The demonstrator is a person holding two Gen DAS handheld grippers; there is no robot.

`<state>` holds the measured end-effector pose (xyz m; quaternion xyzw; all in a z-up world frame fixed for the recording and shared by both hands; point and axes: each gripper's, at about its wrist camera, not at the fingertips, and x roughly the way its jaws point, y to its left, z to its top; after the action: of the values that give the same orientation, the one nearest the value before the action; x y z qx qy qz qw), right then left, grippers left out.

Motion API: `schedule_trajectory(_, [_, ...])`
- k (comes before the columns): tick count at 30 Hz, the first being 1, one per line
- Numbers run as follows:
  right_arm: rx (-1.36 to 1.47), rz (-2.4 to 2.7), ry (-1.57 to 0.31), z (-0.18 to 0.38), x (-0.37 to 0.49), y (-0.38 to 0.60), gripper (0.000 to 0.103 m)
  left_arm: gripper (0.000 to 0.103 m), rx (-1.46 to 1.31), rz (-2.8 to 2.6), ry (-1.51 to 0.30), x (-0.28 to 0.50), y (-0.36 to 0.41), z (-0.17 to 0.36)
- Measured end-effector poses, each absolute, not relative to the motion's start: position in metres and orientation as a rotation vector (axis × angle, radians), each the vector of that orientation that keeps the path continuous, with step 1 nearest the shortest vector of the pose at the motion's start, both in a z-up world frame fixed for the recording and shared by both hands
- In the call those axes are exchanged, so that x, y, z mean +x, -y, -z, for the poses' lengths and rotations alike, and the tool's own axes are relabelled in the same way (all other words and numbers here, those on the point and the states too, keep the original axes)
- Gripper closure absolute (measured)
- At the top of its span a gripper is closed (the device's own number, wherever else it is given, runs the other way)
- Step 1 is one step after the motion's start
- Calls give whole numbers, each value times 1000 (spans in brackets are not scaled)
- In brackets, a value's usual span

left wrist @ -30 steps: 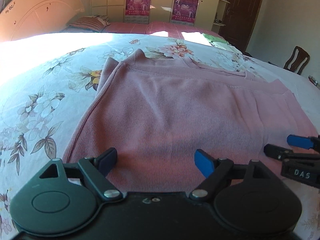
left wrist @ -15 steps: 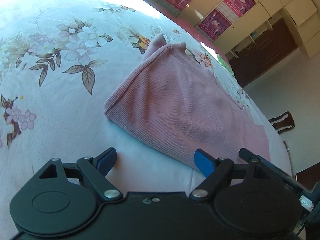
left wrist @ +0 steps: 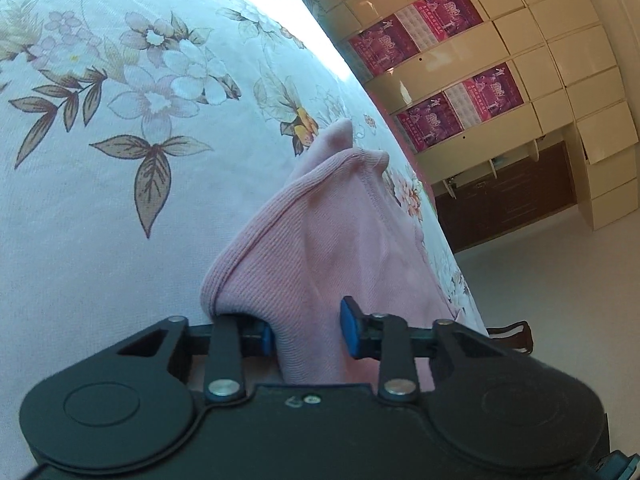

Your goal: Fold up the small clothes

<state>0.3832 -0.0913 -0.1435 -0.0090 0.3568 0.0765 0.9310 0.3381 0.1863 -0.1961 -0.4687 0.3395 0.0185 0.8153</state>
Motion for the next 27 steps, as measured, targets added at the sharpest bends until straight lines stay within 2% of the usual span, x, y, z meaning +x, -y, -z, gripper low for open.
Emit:
schedule_trajectory(5, [-99,-163,-780,172,384,82,38,88,-1006,-44,-715,338,-187,199])
schedule_trajectory(6, [-117,-152,-766,174,382,80,32,90,-1003,-43,-715,337,-187,199])
schedule_trajectory(7, [-124,-145,-762,174,381,79,30,90,-996,-41,-713,336,-187,197])
schedule_trajectory(14, [-112,-146,-763,178,382,81,30,92,-954,-26,-683,334,-182,183])
schedule_trajectory(21, [-66,-206,-748,167,386,97,29,92,-809,40,-582,338,-152,141])
schedule_trajectory(27, [86,-231,-705,149,382,147,29,93,-606,168,-518,357,-83,93])
